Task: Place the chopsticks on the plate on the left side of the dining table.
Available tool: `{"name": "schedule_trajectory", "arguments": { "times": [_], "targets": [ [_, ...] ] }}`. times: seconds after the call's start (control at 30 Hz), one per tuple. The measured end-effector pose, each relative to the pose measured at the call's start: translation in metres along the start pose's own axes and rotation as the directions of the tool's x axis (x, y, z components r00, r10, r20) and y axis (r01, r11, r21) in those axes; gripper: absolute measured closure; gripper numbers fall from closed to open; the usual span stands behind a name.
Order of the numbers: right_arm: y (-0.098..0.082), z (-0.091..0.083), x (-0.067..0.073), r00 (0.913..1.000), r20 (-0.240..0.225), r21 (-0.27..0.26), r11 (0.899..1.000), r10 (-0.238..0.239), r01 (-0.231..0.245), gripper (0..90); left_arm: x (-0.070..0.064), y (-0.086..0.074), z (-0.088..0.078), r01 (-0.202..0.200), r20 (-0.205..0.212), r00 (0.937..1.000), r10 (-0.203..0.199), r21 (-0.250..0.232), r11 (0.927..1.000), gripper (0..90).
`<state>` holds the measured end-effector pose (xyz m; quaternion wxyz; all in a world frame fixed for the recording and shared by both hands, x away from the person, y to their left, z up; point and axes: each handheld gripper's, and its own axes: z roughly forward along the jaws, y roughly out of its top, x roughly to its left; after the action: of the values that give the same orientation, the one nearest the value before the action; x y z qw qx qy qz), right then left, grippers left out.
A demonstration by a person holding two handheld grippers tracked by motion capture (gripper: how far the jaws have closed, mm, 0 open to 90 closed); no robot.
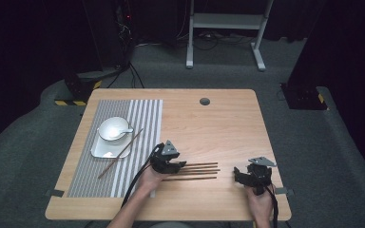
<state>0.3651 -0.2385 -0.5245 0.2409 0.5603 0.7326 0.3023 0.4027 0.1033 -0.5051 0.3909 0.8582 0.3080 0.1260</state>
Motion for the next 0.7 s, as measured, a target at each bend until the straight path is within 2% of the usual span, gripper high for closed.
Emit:
{"name": "schedule_trajectory", "arguments": {
  "times": [0.7],
  "targets": [
    [0.0, 0.0, 0.0, 1.0, 0.0, 0.0, 1.0, 0.0, 0.0, 15.1, 0.0, 0.002, 0.014, 0.011, 0.008, 0.9999, -0.011, 0.017, 0.9998, 51.8]
  ]
}}
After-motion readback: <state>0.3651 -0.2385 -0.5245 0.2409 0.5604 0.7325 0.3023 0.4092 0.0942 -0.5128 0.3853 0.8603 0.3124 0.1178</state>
